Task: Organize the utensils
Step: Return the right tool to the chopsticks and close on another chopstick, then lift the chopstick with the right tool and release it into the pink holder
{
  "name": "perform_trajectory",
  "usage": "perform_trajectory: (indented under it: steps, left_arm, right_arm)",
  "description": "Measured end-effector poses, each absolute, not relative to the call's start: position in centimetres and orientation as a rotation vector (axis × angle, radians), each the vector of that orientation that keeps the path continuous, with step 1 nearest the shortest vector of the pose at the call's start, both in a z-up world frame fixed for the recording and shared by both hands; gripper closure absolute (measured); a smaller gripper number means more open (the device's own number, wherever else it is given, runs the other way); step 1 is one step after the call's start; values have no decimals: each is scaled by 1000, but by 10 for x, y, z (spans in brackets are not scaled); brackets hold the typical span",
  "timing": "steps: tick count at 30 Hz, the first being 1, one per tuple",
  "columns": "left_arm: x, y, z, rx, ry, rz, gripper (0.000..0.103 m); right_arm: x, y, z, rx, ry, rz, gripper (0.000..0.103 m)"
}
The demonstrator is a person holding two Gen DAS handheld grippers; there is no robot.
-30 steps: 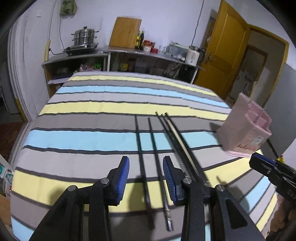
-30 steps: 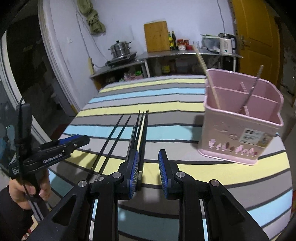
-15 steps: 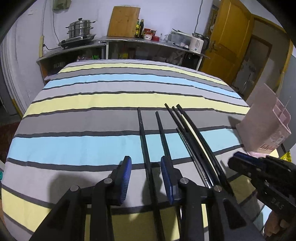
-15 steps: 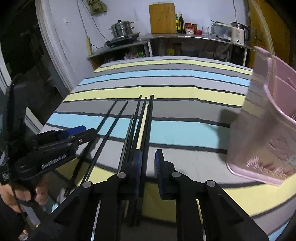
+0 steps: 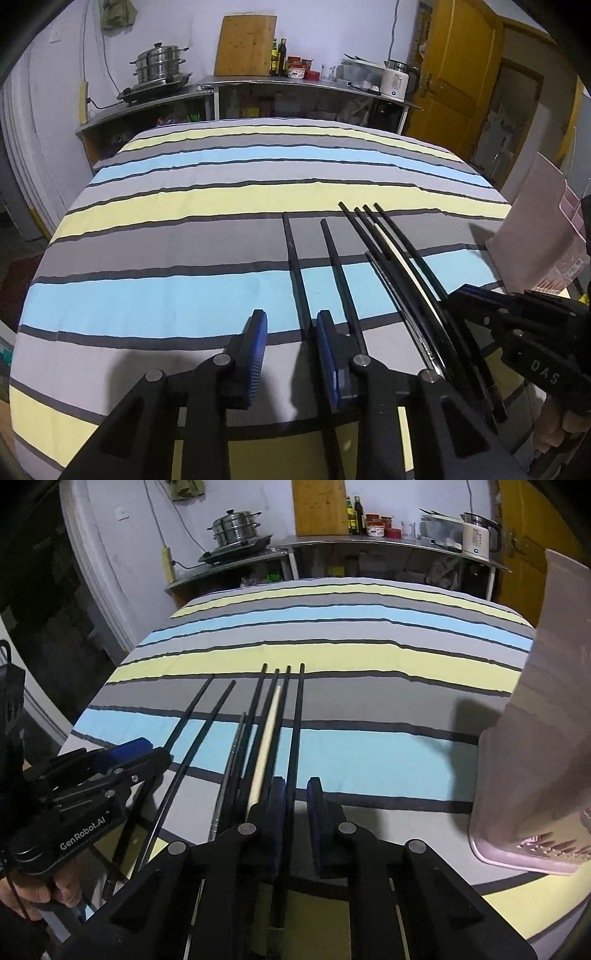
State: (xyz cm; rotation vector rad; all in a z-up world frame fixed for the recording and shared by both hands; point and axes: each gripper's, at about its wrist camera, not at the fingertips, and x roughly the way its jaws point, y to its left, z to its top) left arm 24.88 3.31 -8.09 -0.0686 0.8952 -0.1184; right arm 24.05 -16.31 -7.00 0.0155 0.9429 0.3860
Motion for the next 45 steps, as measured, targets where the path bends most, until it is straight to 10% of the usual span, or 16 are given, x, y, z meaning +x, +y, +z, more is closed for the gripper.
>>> perform_trajectory:
  steps: [14, 20, 45]
  left_arm:
    - [269, 19, -83, 25, 908, -92, 76]
    - [271, 23, -81, -15, 925, -102, 98]
    - [171, 20, 54, -125, 688, -263, 98]
  right_arm:
    - [262, -146, -72, -40, 956, 369, 91]
    - [268, -146, -71, -33, 969, 364, 97]
    - [175, -197, 39, 126, 727, 441, 97]
